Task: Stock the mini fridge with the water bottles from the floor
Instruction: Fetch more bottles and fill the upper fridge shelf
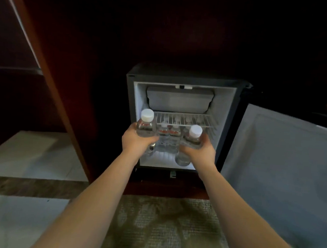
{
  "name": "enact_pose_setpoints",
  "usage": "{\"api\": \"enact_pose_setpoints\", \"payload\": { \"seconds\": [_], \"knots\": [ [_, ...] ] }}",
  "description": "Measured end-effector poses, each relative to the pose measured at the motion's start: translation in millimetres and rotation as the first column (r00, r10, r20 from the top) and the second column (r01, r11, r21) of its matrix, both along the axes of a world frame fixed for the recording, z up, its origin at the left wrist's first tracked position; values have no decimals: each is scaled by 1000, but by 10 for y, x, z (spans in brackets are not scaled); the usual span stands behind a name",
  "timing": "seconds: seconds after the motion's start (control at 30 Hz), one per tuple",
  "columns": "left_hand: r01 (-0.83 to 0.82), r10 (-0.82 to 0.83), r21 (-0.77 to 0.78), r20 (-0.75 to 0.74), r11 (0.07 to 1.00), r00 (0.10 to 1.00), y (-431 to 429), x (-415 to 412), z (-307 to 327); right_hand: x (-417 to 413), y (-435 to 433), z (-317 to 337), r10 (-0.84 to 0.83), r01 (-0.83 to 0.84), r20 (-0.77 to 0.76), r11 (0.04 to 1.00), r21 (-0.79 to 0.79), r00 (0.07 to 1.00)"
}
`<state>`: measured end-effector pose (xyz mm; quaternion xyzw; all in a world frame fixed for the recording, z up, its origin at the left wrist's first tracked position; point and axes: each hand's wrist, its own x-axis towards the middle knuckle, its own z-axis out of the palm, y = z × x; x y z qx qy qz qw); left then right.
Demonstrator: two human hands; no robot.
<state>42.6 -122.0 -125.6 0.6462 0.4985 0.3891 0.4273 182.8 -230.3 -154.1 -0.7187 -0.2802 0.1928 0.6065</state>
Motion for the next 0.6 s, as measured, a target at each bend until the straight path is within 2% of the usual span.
{"api": "enact_pose_setpoints", "payload": {
  "seconds": [0.1, 0.23, 0.4, 0.6],
  "knots": [
    [-63, 63, -3, 7, 998, 998, 114, 97, -288, 87, 197, -111, -28, 30, -49, 998, 51, 998],
    [-129, 130, -32, 49, 991, 990, 306, 182, -487, 110, 550, -144, 5, -5, -5, 994, 110, 1000],
    [-78, 75, 32, 90, 996, 993, 558, 168, -631, 43, 1074, -194, 21, -51, 185, 986, 157, 982],
    [-31, 24, 39, 149, 999, 989, 845, 60, -835, 196, 1713, 61, 99, -131, 238, 984, 121, 966]
  ]
}}
